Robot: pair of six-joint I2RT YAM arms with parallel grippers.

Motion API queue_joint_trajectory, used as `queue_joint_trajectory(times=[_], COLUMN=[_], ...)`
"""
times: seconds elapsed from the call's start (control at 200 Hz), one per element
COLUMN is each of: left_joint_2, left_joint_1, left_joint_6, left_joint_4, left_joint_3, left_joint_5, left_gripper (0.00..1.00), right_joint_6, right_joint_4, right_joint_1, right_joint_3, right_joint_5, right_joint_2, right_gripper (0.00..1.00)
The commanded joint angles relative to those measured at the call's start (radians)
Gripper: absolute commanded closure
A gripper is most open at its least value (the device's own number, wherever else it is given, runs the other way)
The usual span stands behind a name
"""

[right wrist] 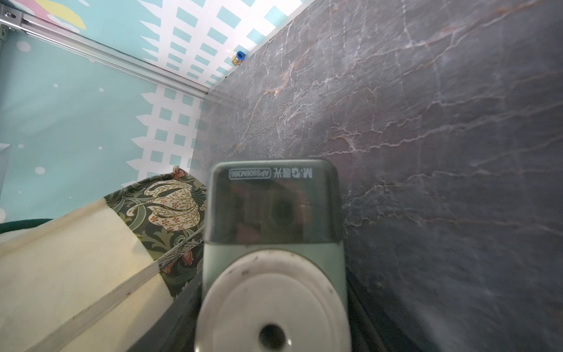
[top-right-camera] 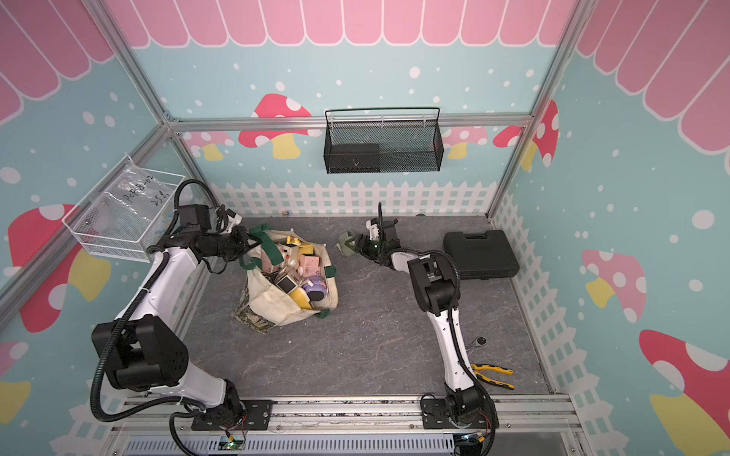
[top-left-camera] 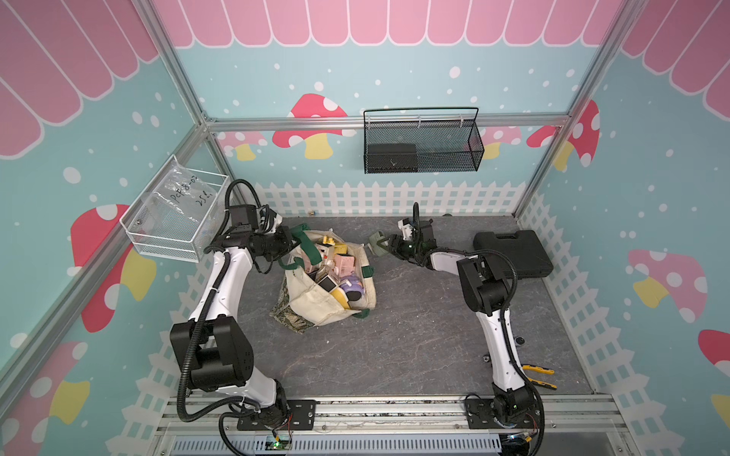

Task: Take out the pencil sharpeners from the tote bags
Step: Place the pencil sharpener at the center of the board, then adjust the canvas bag at the center of the board.

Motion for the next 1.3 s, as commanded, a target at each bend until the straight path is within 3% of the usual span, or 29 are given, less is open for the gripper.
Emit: queue_joint_trajectory(times=[0.0, 0.49, 0.73, 0.886, 1.001, 1.141, 1.296], left_joint_2=[-0.015, -0.016, -0.016, -0.012, -0.012, -0.018, -0.015], left_joint_1=[0.008, 0.008, 0.008, 0.008, 0.008, 0.006, 0.003], left_joint_6=[-0.003, -0.002, 0.001, -0.002, -0.004, -0.002, 0.003], left_joint_4=[-0.026, -0.026, -0.023, -0.022, -0.022, -0.018, -0.017], left_joint_3=[-0.012, -0.014, -0.016, -0.015, -0.015, -0.023, -0.024], left_joint_5=[0.029, 0.029, 0.036, 0.036, 0.039, 0.03, 0.039], left_gripper=[1.0, 1.0, 1.0, 1.0, 1.0, 1.0, 1.0], right_joint_6=[-0.002, -0.09, -0.195, -0.314, -0.39, -0.493, -0.612], right_joint_4=[-0.034, -0.134, -0.133, -0.11, -0.118, -0.137, -0.278], right_joint_1=[0.001, -0.013, -0.013, -0.001, 0.041, 0.125, 0.194], right_joint_3=[0.005, -0.136, -0.348, -0.452, -0.503, -0.483, -0.359], right_joint_5=[0.012, 0.153, 0.234, 0.143, 0.146, 0.116, 0.183], right_joint_2=[-0.002, -0.167, -0.383, -0.557, -0.68, -0.719, -0.639], right_gripper=[0.29, 0.22, 0.21, 0.28, 0.3, 0.28, 0.26])
